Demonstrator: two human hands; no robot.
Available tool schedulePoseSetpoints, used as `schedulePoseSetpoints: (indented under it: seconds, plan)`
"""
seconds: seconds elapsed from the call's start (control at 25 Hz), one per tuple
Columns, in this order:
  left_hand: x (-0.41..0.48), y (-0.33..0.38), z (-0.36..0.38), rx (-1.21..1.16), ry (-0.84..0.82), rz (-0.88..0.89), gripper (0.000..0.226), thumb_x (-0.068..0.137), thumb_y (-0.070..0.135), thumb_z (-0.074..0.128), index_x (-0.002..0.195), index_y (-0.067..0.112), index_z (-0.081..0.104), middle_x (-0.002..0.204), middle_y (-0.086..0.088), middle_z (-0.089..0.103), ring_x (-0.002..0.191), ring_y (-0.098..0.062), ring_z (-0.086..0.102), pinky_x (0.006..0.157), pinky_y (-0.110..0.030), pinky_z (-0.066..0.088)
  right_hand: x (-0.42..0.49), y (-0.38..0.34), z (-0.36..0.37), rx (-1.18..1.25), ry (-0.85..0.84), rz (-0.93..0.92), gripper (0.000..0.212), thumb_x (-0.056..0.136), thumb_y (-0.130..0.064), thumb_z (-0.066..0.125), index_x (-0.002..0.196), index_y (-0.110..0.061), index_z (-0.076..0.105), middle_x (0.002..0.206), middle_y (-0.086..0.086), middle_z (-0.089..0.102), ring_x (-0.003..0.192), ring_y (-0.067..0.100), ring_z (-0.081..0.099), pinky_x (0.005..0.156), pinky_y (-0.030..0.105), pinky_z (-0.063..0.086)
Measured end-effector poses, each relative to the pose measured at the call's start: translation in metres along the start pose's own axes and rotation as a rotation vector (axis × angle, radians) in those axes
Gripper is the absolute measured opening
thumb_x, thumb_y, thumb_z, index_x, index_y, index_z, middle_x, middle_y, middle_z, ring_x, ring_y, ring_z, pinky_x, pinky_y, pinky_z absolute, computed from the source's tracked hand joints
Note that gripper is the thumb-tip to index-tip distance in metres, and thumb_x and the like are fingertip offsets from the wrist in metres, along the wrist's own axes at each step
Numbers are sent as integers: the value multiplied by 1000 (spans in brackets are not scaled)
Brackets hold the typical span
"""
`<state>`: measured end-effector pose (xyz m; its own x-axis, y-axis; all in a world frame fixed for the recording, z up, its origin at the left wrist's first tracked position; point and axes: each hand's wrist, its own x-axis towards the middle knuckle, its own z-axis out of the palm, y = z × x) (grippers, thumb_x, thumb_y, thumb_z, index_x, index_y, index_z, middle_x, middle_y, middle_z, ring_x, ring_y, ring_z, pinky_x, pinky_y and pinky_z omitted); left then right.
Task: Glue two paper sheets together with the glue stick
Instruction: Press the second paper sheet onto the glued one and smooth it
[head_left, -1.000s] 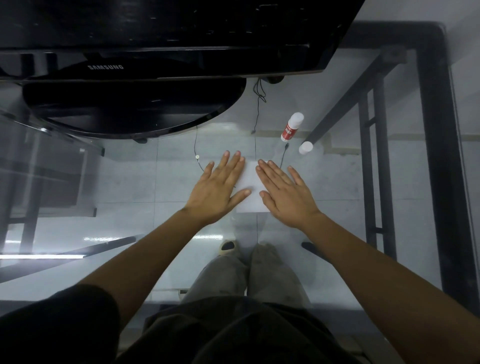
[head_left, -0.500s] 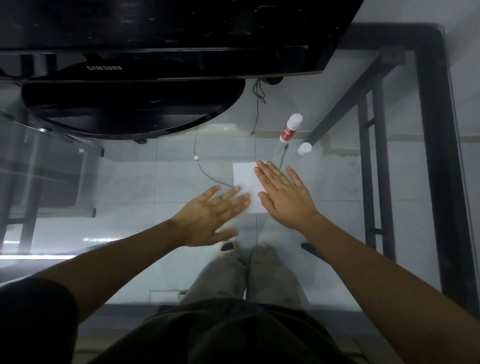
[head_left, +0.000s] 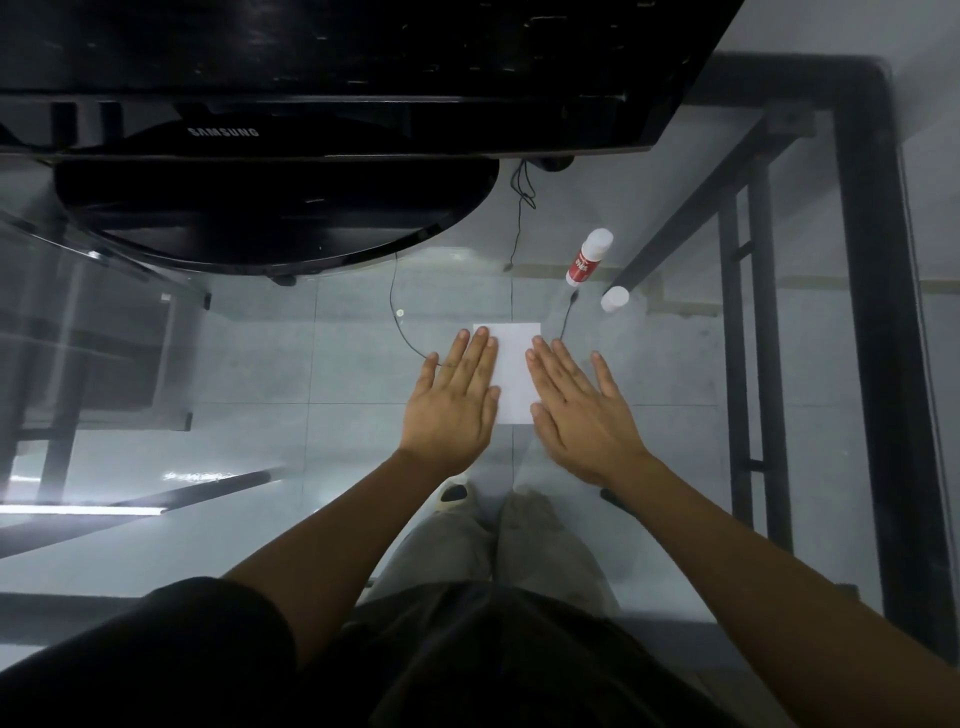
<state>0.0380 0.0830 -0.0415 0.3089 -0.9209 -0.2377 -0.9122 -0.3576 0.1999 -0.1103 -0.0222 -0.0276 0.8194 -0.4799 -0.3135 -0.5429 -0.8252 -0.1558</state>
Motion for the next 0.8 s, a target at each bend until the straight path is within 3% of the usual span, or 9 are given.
schedulePoseSetpoints:
  seconds: [0.12,0.24,0.4,0.48,0.6,0.8]
  plan:
    - [0,0,0,-5,-2,-2,57,93,44,-6,143,18,-12,153,2,-13,141,-16,-14,114,-37,-5,-20,-22,6,-11,-4,-37,60,90,-42,5,142,-17,-7,155,4,-2,142,20,-5,107,44,-18]
    - [0,-1,0,-5,-12,2,57,93,45,-6,143,19,-14,152,2,-15,142,-16,-15,114,-36,-7,-21,-37,8,-67,-10,-34,63,90,-47,6,144,-15,-3,153,3,-5,140,20,-9,107,45,-18]
    - [0,0,0,-14,2,1,57,93,44,-6,143,19,-13,152,3,-13,141,-14,-14,114,-36,-6,-34,-19,2,-149,52,13,64,90,-44,18,143,-9,17,152,10,23,140,24,20,110,51,3]
    - [0,0,-1,-20,12,1,56,93,43,-5,144,19,-11,153,3,-12,141,-14,-14,114,-36,-6,-29,-24,1,-139,50,39,64,89,-43,15,143,-8,9,153,10,15,141,24,13,110,49,-3]
    - [-1,0,0,-5,-3,9,56,93,43,-6,143,19,-14,153,2,-14,141,-14,-16,114,-36,-8,-7,-43,3,-113,21,43,62,90,-43,7,140,-14,-16,153,4,-14,139,19,-18,105,43,-23]
    - [0,0,0,-11,-3,-3,57,94,43,-4,144,18,-12,153,3,-15,141,-14,-18,113,-35,-10,-11,-17,2,-153,15,83,64,88,-42,7,139,-17,-21,156,4,-12,141,19,-16,105,42,-25]
